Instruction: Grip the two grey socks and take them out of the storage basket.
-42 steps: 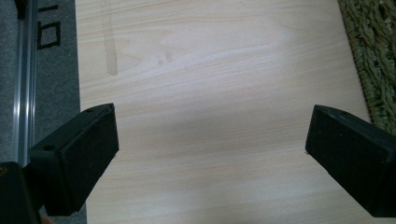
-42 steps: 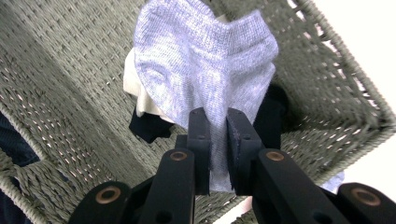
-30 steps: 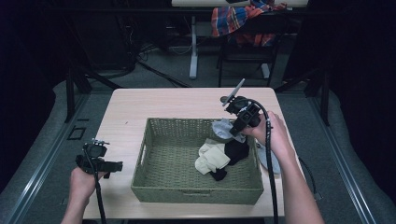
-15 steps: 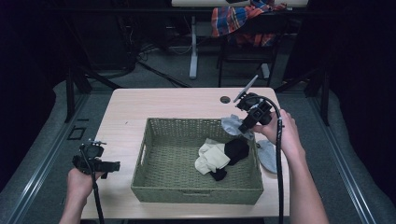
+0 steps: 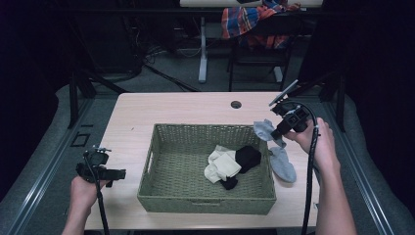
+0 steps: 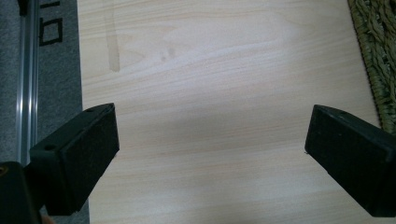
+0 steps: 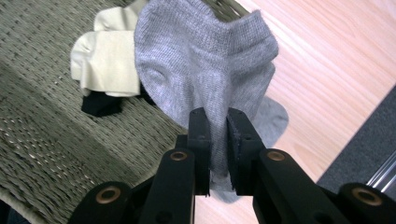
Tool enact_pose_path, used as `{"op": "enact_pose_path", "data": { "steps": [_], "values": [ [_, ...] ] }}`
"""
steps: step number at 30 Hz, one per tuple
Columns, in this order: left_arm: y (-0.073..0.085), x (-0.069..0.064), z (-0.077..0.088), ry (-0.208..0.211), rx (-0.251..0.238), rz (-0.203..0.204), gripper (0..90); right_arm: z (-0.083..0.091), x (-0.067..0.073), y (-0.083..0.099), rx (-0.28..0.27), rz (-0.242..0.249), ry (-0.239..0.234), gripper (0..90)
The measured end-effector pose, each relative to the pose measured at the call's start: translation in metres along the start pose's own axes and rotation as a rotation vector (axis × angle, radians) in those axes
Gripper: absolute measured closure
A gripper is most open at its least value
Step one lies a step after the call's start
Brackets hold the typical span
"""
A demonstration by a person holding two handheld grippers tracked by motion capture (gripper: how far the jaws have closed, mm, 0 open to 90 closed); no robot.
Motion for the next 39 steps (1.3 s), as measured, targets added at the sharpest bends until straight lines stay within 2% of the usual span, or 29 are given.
{"op": "enact_pose_path", "data": {
  "steps": [13,14,18,20,22,24,33,35,39],
  "values": [
    [0.000,0.001,0.000,-0.004,0.001,0.003,3.1,-0.006,-0.034,0.028,0.022,-0.099,0.040,81.5],
    [0.000,0.001,0.001,-0.003,0.000,0.004,3.1,-0.010,-0.039,0.033,0.022,-0.126,0.041,81.5],
    [0.000,0.001,0.000,-0.003,0.002,0.002,3.1,-0.016,-0.047,0.038,0.033,-0.145,0.048,81.5],
    [-0.001,0.002,0.000,-0.006,-0.002,0.008,3.2,-0.024,-0.055,0.043,0.042,-0.171,0.053,81.5],
    [-0.001,0.002,0.000,-0.009,-0.001,0.008,3.1,-0.026,-0.057,0.044,0.050,-0.171,0.051,81.5],
    [0.001,0.004,0.001,-0.015,0.010,0.013,3.1,-0.034,-0.061,0.047,0.033,-0.189,0.054,81.6],
    [-0.001,0.003,0.001,-0.010,0.001,0.012,3.2,-0.048,-0.067,0.053,0.008,-0.219,0.051,81.5],
    [-0.001,0.003,0.001,-0.009,0.002,0.012,3.1,-0.050,-0.066,0.054,0.009,-0.215,0.050,81.5],
    [-0.001,0.004,0.001,-0.008,-0.002,0.017,3.1,-0.068,-0.056,0.062,0.024,-0.210,0.053,81.5]
  ]
}}
Point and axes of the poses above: each handheld gripper's, and its own axes: z roughly backward along the jaws, y roughly out of its underside, x roughly to its left, the point moved 9 cm from there along -z, roughly forward along the jaws, and after that the axes turned 1 degree about -x, right-handed, at the moved point
